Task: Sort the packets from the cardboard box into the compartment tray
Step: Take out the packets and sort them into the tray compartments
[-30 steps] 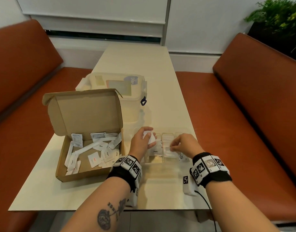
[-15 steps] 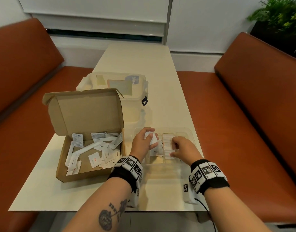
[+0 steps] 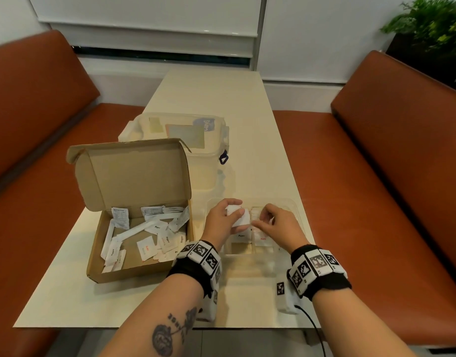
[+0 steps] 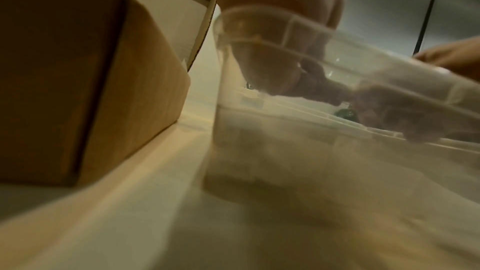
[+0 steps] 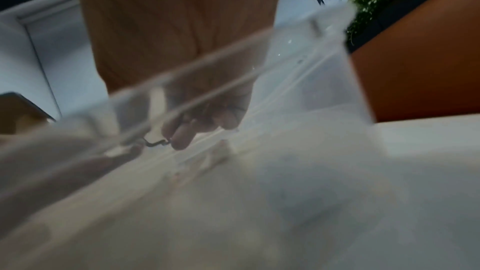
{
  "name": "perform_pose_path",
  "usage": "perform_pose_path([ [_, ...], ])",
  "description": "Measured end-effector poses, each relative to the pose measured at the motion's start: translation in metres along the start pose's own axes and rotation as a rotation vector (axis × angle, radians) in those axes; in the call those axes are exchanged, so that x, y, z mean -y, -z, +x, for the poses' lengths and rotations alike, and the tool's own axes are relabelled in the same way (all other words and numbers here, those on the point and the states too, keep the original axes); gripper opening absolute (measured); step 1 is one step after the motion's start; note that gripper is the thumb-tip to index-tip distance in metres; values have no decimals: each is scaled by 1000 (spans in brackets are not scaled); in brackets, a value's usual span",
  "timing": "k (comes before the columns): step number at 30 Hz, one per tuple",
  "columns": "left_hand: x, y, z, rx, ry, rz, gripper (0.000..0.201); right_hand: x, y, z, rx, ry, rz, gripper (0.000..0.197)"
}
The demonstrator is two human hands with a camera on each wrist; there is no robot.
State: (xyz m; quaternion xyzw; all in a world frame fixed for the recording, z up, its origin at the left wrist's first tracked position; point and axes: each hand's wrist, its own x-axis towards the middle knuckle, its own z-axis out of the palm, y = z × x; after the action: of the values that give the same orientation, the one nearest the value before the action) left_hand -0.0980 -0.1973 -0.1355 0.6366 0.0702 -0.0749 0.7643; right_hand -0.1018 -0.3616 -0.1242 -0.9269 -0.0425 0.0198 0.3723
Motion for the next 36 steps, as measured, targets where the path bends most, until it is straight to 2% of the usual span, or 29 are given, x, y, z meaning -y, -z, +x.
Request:
perform_pose_path([
  [6,-3,-5,0,33,19,-37,4,16,-1,4,-57,-30,291,9],
  [11,-5,-2,2,1,52,-45,18,10,6,4,-132,-100,412,7],
  [14,-4,1,2,-22,40,-41,20,1,13,2,-107,-119,404,8],
  [19,-2,5,3,-69,-6,-77,15,-7,21,-6,-36,-129,250,7],
  [26,0,-7,0,142,-20,184,13,8,24,-1,-47,-46,277,4],
  [28,0,-9,0,134,-15,153,12,10,23,1,-85,-55,306,4],
  [30,0,-10,1,95,-10,65,11,9,20,1,-127,-102,350,13],
  [32,0,-9,1,66,-9,-14,11,8,15,-1,-100,-151,380,19],
  [36,2,-7,2,68,4,-37,9,11,10,-1,-70,-148,436,21],
])
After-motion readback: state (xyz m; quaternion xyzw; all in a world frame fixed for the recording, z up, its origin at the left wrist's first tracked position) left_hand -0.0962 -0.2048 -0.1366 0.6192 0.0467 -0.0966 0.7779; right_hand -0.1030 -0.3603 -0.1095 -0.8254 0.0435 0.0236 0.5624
